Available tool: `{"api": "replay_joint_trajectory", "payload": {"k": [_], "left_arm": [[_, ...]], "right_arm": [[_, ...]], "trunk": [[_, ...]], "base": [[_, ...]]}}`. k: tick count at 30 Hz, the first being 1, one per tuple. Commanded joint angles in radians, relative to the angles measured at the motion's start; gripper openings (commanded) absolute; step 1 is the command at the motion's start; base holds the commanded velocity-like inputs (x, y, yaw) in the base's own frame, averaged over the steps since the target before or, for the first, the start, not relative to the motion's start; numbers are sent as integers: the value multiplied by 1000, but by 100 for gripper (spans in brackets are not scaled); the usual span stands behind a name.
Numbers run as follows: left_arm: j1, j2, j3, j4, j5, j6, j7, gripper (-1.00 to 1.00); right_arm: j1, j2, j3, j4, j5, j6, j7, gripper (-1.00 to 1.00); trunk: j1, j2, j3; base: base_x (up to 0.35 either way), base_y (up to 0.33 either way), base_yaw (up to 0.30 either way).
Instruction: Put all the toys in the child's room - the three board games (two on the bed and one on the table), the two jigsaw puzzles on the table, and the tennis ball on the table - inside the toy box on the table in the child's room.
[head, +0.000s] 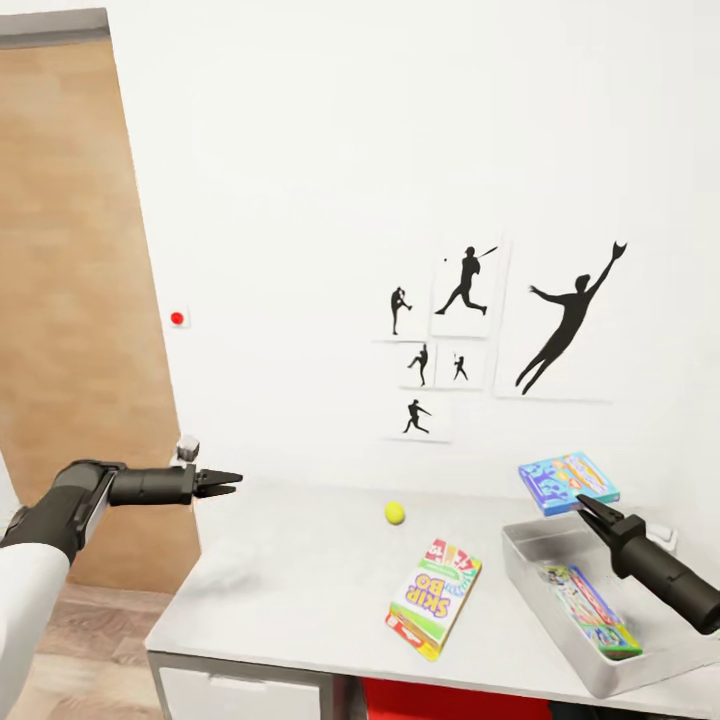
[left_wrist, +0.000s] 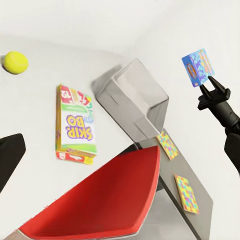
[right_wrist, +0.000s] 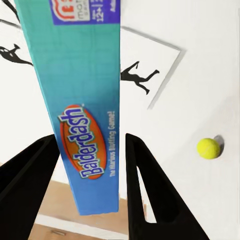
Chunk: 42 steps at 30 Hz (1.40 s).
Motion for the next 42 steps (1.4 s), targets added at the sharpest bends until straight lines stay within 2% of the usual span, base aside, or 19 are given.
{"api": "replay_joint_trajectory", "payload": {"k": [1,11,25,31,42], "left_arm": [[0,0,4,-1,-10,10,-8,100],[1,0,4,-1,-10,10,-8,100],[1,0,4,-1,-10,9,-8,100],[1,1,4,-1,-10,7,-8,100],[1,0,4,-1,-10,-21,-8,100]], "right_arm": [[-1,0,-6,1,0,6,11,-100],[-1,-2,-39,66,-40,10,11,-100],[-1,-4,-43,83,-42,7,12,-100],[-1,-3,-79,88,-42,10,12,-100],[-1,-2,-90,90,-42,12,12,-100]], "trunk": [[1,-1,0],[1,-1,-9],[1,-1,-30],[1,-1,-38],[1,-1,-53]], "base": [[132,-141,-258],[26,-28,-97],[0,-20,-100],[0,-217,-135],[0,-34,-157]]}}
